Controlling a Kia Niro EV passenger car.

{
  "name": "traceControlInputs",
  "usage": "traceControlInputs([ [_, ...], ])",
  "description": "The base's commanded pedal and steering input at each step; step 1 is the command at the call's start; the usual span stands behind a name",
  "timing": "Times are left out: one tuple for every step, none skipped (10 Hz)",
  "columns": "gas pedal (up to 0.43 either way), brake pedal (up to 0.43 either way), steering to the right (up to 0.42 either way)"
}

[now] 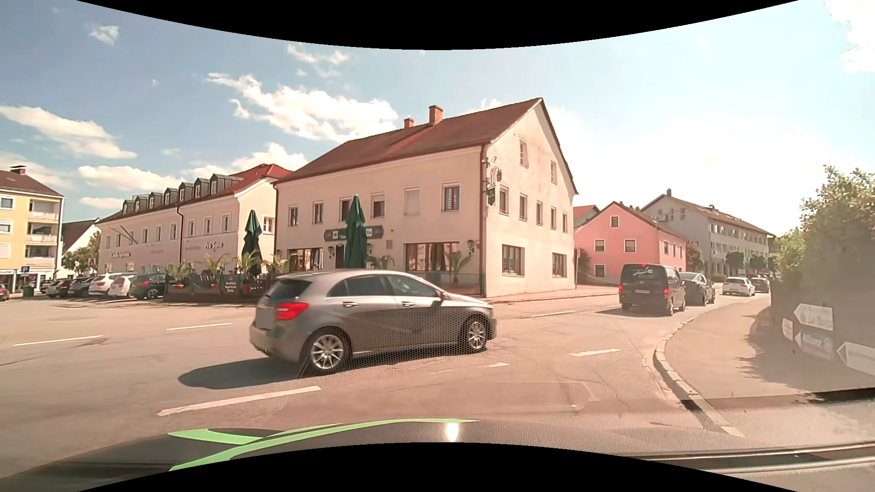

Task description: Follow the waypoints while adhering to traffic rules and regulations

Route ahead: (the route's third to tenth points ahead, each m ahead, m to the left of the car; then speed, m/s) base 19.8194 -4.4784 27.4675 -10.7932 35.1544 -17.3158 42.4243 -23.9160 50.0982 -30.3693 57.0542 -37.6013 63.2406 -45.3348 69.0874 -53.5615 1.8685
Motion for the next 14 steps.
traceControlInputs([
  [0.000,0.195,0.071],
  [0.000,0.195,0.072],
  [0.000,0.201,0.074],
  [0.000,0.207,0.076],
  [0.000,0.207,0.077],
  [0.000,0.207,0.077],
  [0.000,0.207,0.077],
  [0.000,0.213,0.077],
  [0.000,0.213,0.077],
  [0.000,0.207,0.077],
  [0.000,0.213,0.077],
  [0.000,0.213,0.077],
  [0.000,0.213,0.077],
  [0.000,0.213,0.077],
])
